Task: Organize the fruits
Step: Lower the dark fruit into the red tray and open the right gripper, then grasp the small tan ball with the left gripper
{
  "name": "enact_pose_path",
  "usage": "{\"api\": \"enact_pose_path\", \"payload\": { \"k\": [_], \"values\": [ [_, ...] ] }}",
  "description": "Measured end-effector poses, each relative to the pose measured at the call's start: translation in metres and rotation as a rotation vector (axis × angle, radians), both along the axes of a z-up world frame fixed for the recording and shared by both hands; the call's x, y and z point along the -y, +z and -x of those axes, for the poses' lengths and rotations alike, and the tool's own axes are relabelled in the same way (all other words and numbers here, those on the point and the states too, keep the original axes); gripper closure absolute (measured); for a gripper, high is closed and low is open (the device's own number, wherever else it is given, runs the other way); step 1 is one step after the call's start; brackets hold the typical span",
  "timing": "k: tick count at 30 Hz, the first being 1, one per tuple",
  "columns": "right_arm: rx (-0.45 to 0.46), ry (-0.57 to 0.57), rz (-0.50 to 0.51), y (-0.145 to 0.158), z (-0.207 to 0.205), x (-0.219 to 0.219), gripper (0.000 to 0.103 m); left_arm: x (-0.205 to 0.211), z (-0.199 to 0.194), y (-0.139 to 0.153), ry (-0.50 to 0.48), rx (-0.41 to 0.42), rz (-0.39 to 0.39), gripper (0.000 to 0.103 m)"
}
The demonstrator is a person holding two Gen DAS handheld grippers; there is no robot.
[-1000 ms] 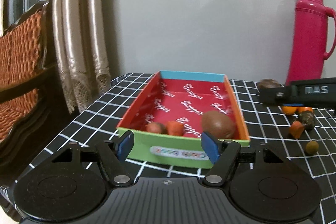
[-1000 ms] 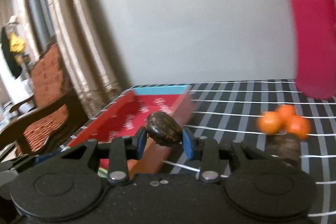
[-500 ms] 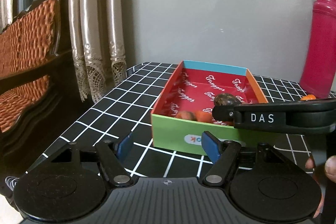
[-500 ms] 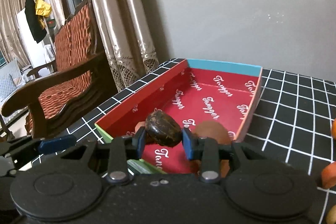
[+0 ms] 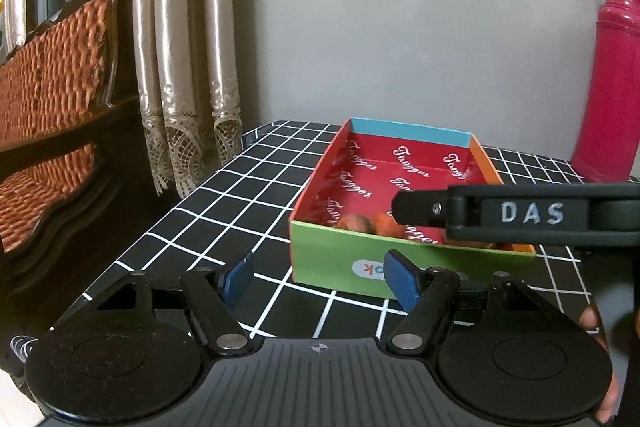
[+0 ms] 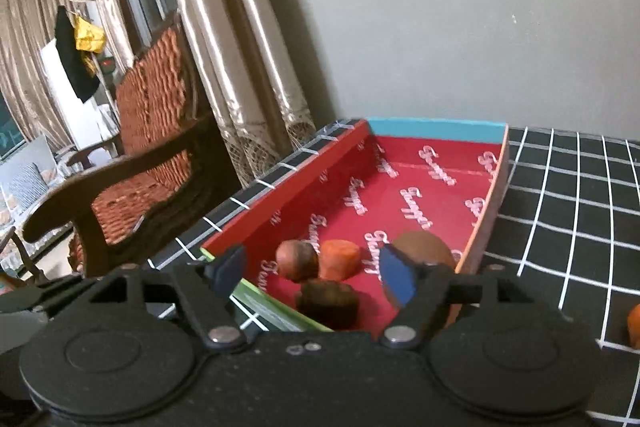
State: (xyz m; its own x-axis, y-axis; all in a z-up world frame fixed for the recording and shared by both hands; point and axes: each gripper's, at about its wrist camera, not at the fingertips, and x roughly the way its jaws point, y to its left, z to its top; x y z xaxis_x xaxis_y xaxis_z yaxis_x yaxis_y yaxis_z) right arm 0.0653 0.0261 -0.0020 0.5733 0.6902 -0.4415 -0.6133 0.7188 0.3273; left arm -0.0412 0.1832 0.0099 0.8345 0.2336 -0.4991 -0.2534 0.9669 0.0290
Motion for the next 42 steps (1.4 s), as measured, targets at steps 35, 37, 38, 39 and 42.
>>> {"api": "enact_pose_path", "payload": {
  "k": [35, 37, 38, 39, 42],
  "values": [
    [0.024, -0.452, -0.048, 0.008, 0.040, 0.221, 0.025, 0.189, -0.031, -0.009, -0.354, 0.016, -0.100, 0.032],
    [0.018, -0.469, -0.050, 0.006, 0.043, 0.231, 0.025, 0.197, -0.034, -0.011, -0.365, 0.010, -0.093, 0.032],
    [0.015, -0.477, -0.050, 0.006, 0.043, 0.234, 0.025, 0.200, -0.035, -0.012, -0.374, 0.007, -0.091, 0.032],
    [0.013, -0.484, -0.050, 0.004, 0.044, 0.239, 0.025, 0.204, -0.036, -0.013, -0.386, 0.004, -0.089, 0.032],
    [0.009, -0.500, -0.051, 0.002, 0.048, 0.250, 0.025, 0.221, -0.037, -0.017, -0.422, -0.001, -0.101, 0.032]
  ]
}}
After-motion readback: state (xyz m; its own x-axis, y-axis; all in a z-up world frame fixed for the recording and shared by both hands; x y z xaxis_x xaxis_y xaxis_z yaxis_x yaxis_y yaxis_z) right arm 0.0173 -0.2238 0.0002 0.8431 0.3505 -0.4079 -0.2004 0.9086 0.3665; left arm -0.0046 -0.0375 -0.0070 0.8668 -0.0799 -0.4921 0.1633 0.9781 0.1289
